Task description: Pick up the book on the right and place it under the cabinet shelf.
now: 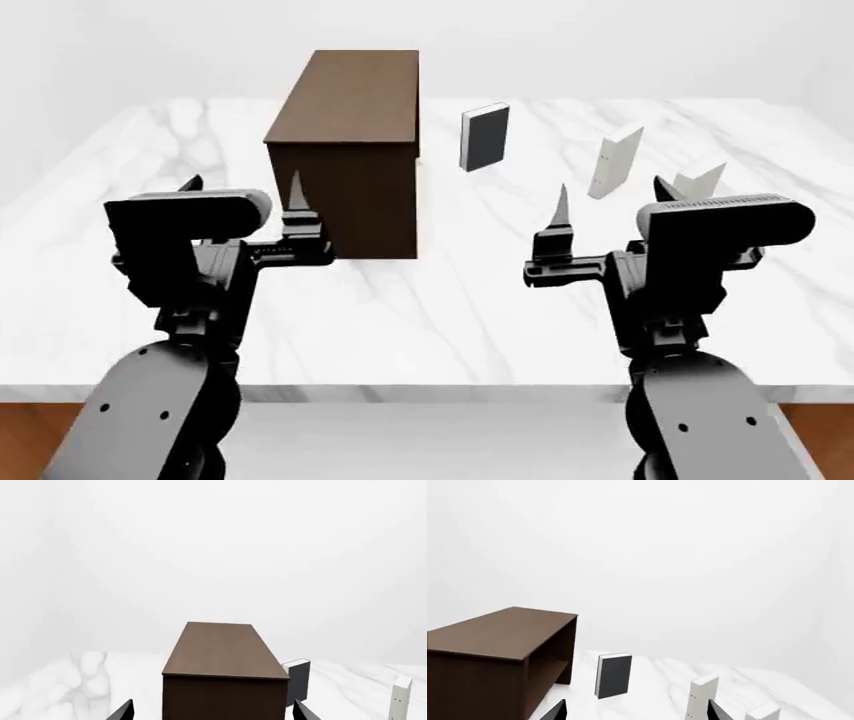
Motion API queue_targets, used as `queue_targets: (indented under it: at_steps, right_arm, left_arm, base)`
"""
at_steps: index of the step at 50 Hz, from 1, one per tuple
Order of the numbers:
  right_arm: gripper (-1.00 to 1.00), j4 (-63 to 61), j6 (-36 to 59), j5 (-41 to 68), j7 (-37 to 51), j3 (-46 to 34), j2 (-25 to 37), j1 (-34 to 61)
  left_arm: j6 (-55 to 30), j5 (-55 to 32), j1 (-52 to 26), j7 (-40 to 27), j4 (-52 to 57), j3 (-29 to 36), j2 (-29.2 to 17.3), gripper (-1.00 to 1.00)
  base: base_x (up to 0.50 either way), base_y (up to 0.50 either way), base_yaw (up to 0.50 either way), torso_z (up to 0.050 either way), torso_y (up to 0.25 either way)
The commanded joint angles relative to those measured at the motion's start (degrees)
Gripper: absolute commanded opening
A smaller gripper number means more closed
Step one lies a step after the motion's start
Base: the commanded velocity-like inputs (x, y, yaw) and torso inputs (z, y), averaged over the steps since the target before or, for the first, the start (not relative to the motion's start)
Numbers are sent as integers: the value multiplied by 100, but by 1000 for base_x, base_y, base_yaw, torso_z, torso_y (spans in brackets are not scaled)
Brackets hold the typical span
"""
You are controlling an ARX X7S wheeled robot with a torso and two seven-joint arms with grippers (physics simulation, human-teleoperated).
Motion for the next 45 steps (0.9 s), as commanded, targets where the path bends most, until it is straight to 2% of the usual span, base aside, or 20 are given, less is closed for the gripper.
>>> queue_targets:
  at_steps: [1, 12, 45]
  right_arm:
    - [100, -365, 898, 35, -36, -51, 158, 941]
    - [100, -410, 1284, 56, -30, -91, 210, 1490]
    - [100, -490, 1364, 161, 53, -155, 237, 1595]
  left_arm:
    - [-685, -167, -872, -131, 171, -71, -132, 100]
    - [-912, -260, -1331, -141, 91, -44, -220, 100]
    - [-955, -381, -1348, -275, 179, 15, -354, 100]
  base:
    - [0, 0, 0, 0, 0]
    - [63, 0, 0, 0, 0]
    - [261, 0, 0, 0, 0]
